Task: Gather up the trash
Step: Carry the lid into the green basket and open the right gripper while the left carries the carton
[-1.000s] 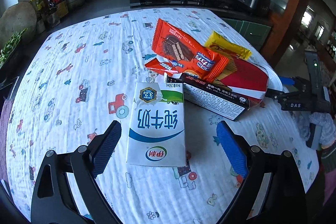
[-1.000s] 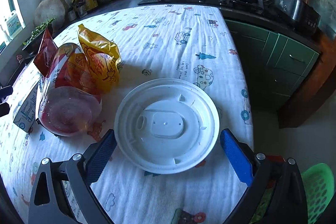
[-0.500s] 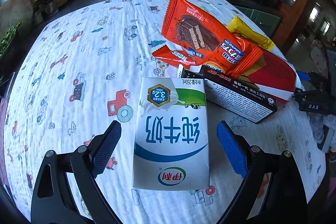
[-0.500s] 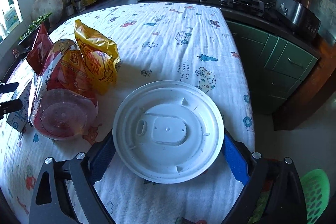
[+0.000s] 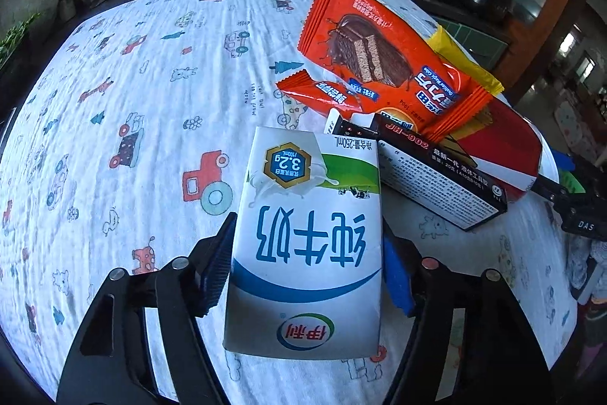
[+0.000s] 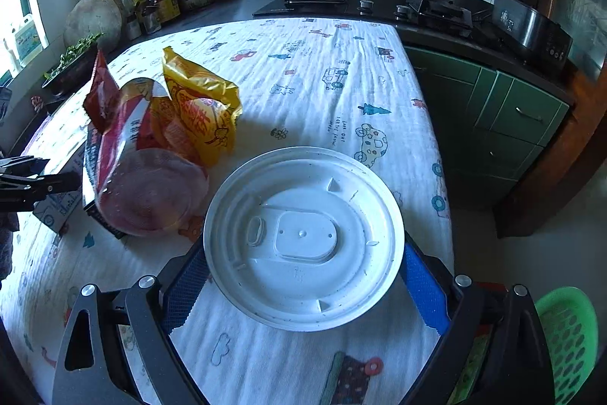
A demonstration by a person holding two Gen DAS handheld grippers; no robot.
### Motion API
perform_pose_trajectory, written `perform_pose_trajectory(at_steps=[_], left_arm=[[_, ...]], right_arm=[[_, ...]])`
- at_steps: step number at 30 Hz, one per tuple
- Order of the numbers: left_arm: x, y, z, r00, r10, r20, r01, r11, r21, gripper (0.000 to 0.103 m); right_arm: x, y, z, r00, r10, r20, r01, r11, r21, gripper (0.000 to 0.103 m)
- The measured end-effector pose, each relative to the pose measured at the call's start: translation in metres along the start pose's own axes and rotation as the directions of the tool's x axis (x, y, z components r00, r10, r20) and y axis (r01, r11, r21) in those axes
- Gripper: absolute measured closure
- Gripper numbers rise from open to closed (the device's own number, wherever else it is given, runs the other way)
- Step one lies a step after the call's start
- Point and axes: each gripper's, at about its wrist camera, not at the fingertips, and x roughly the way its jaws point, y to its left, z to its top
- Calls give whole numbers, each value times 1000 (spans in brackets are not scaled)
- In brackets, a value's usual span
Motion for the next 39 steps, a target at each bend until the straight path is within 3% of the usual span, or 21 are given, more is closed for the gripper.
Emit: perform_pose_trajectory(at_steps=[9,24,30,39], left_arm=[[-29,-10,-13,998,-18,52,16,999,31,39],[-84,-45,-50,988,-109,106,97,989,112,39],[-94,-84,-57,979,-173,110,152,972,179,39],[-91,-164,-56,960,-270,74,238,928,287,39]], right_arm=[[-28,9,-13,1000,8,25,-9,1000,15,13],[-87,4,-59,996,-37,78,31,996,84,13],[-114,-22,-88,992,-89,89,75,986,151,13],[-149,-97,-137,977,-205,64,179,940,291,13]])
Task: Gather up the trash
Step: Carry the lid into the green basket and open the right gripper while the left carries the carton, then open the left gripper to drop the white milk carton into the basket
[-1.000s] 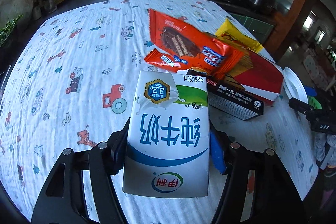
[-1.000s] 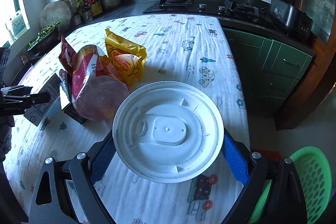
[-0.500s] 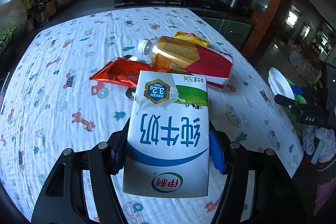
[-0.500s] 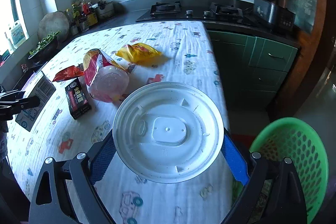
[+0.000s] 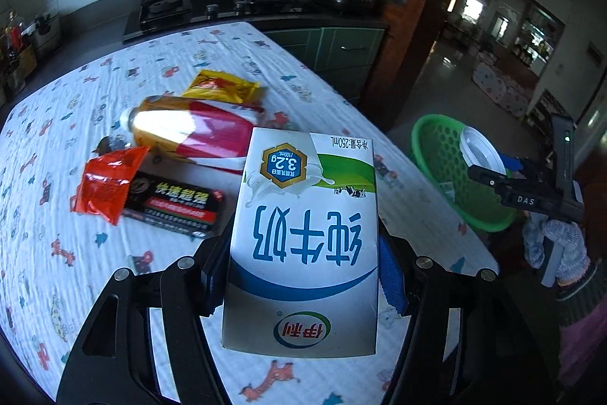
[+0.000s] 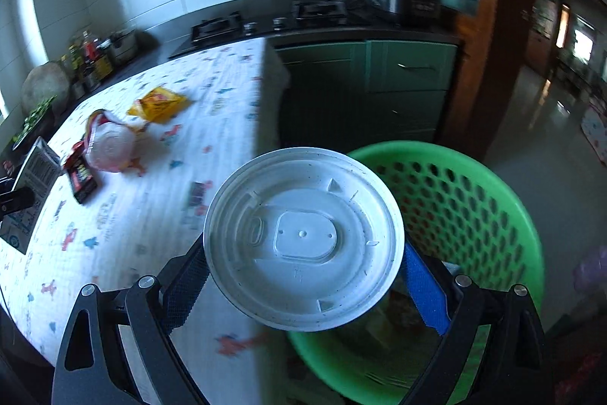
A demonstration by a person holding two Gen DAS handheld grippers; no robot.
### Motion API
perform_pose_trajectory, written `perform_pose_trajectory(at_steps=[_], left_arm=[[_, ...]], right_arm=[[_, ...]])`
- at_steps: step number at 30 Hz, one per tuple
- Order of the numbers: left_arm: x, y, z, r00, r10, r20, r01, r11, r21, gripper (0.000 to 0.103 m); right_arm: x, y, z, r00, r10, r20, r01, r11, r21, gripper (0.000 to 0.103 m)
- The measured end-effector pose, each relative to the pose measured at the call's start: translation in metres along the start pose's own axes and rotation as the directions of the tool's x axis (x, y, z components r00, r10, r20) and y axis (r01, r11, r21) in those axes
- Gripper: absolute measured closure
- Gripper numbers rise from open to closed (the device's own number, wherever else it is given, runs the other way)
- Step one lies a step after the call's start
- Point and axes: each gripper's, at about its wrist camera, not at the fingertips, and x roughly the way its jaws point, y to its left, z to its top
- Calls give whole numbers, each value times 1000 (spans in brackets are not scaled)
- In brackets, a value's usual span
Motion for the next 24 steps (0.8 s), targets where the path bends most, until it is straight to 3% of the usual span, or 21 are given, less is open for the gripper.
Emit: perform_pose_trajectory(at_steps=[11,24], left_arm=[[36,-88,33,996,-93,-13,93,987,132,39],[89,-173,63,987,-152,-54,160,960,230,39]], right_arm=[[-3,-83,-35,996,-77,-39,82,986,146,13],[-17,-108,-53,997,-71,-8,71,979,193,10]])
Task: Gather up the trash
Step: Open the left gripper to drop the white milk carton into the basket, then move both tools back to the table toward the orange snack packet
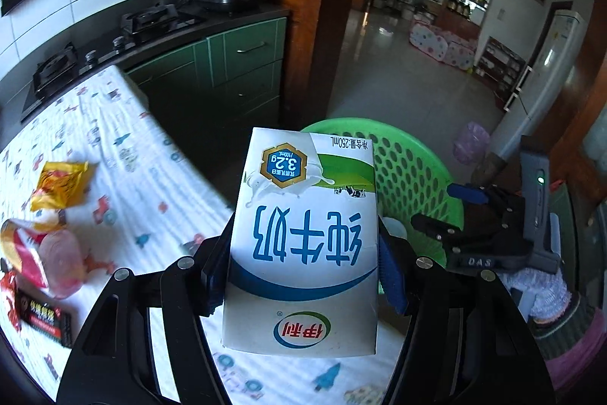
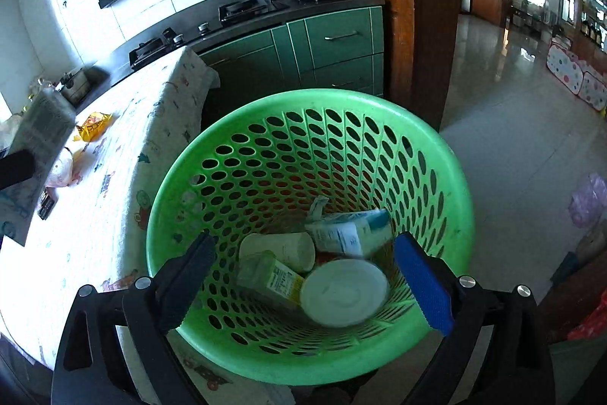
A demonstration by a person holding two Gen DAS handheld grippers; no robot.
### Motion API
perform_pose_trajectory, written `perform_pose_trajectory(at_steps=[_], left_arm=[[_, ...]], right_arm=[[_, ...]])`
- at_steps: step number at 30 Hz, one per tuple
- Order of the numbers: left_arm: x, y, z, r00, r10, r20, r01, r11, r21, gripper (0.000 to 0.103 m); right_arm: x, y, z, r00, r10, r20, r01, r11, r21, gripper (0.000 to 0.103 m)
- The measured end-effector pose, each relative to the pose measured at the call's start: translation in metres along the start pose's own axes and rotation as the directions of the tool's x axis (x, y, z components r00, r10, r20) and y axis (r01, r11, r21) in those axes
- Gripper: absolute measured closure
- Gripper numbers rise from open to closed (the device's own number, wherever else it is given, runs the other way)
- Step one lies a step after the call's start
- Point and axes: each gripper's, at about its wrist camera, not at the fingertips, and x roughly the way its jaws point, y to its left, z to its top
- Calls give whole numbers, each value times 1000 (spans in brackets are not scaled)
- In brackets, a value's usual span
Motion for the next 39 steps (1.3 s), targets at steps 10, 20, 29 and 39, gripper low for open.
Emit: perform_pose_trajectory(at_steps=[10,20,29,39], left_arm=[[52,-20,22,999,-20,-47,22,999,25,39],[88,-31,22,996,1,-94,2,1000,30,38],[92,-37,22,996,14,-86,-10,999,46,34],[63,-30,14,999,20,-45,-18,999,40,31]], right_arm=[[-28,-10,-7,997,10,70,-12,999,37,10],[-28,-11,-15,999,5,50,-6,1000,8,10],[-26,-8,-18,999,14,49,-15,1000,14,10],[-35,4,-16,998,22,64,-21,1000,-2,10]])
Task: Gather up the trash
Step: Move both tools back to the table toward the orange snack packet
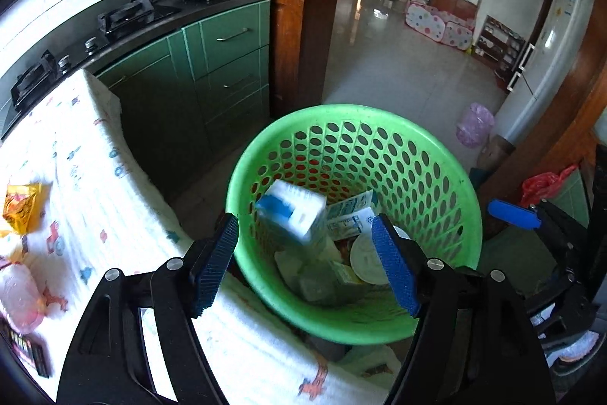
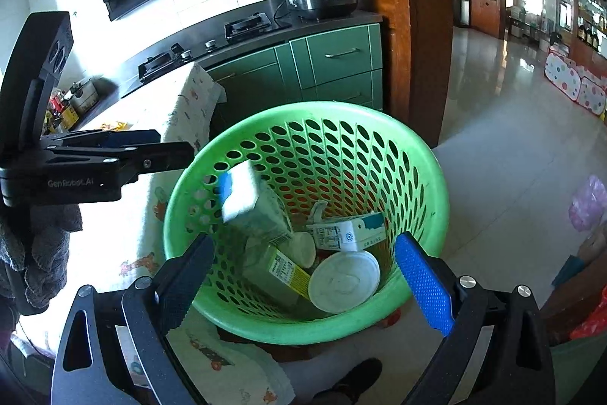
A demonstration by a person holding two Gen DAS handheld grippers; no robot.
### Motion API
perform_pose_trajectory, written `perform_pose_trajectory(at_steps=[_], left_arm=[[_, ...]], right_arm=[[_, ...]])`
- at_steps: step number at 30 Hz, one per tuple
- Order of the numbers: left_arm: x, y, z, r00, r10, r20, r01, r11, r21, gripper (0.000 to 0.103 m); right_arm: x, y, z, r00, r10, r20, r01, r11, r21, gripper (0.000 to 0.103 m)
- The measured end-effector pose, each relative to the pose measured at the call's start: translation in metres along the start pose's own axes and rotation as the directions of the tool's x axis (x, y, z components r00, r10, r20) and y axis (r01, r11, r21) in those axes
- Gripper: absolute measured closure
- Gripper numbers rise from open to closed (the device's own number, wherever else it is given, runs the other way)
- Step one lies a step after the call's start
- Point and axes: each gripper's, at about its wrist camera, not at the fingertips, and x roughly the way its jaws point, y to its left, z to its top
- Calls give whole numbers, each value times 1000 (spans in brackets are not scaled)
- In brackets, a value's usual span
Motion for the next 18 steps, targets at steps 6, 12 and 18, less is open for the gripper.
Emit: perform_pose_trajectory(at_steps=[6,12,18], left_arm=[[-29,21,-13,999,31,14,-31,999,-33,31],[-58,55,-35,996,86,28,-83,993,-83,31],[-88,102,-61,988,152,34,-144,975,-167,31]], right_arm=[[-5,17,4,1000,22,14,-22,1000,-23,10],[-6,43,11,998,64,21,-63,996,-57,10],[1,77,18,993,121,13,-119,989,-92,10]])
